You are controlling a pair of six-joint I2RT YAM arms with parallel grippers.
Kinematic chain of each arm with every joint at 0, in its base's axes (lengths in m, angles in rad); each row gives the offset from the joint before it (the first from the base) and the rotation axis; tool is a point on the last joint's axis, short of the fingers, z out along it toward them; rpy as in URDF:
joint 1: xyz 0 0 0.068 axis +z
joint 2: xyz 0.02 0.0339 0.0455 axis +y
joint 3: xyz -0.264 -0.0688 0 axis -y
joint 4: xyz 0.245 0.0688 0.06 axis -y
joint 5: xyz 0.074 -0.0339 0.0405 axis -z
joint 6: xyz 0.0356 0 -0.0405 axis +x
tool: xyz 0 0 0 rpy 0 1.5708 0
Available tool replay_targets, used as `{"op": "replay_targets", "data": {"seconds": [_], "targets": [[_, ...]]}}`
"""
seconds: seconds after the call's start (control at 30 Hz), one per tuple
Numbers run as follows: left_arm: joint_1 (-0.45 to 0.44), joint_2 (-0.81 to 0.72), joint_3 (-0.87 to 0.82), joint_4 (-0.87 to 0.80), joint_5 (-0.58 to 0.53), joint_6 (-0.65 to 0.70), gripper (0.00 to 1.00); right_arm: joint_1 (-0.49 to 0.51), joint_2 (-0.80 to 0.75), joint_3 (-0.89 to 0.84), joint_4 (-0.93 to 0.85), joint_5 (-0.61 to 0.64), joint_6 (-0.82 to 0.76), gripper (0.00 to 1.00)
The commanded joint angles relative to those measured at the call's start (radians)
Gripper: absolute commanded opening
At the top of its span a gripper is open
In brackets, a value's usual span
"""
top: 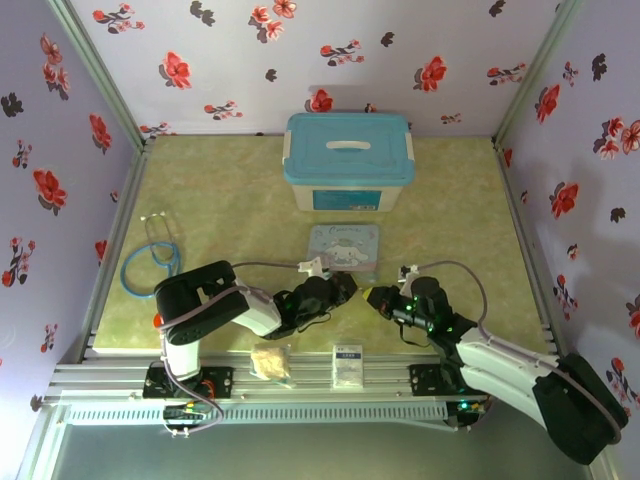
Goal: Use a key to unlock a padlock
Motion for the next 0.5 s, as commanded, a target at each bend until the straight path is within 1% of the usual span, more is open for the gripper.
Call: {"op": "replay_targets", "data": {"seconds": [0.0,0.07,0.13,0.27,0.37,0.47], "targets": [[0.002,0.021,0.002,0.019,0.064,-0.077,0.00,-0.047,0.024,0.004,0.024,-0.062,-0.020,0.00],[0.003,0.020,0.013,-0.062,0.064,-0.085,0.00,-0.062,0.016,0.006,-0.001,-0.068,-0.038,0.00],[0.004,0.027,0.022,-0.101,0.071,-0.081,0.04,-0.062,-0.017,0.024,-0.086,-0.050,-0.073,0.00],[0.006,0.028,0.040,-0.211,0.072,-0.084,0.06,-0.062,-0.101,0.035,-0.200,-0.025,-0.104,0.00],[0.014,0.025,0.064,-0.328,0.072,-0.073,0.07,-0.063,-0.157,0.026,-0.236,-0.022,-0.107,0.00],[0.020,0.029,0.060,-0.358,0.075,-0.074,0.10,-0.064,-0.189,0.013,-0.243,-0.024,-0.107,0.00]]}}
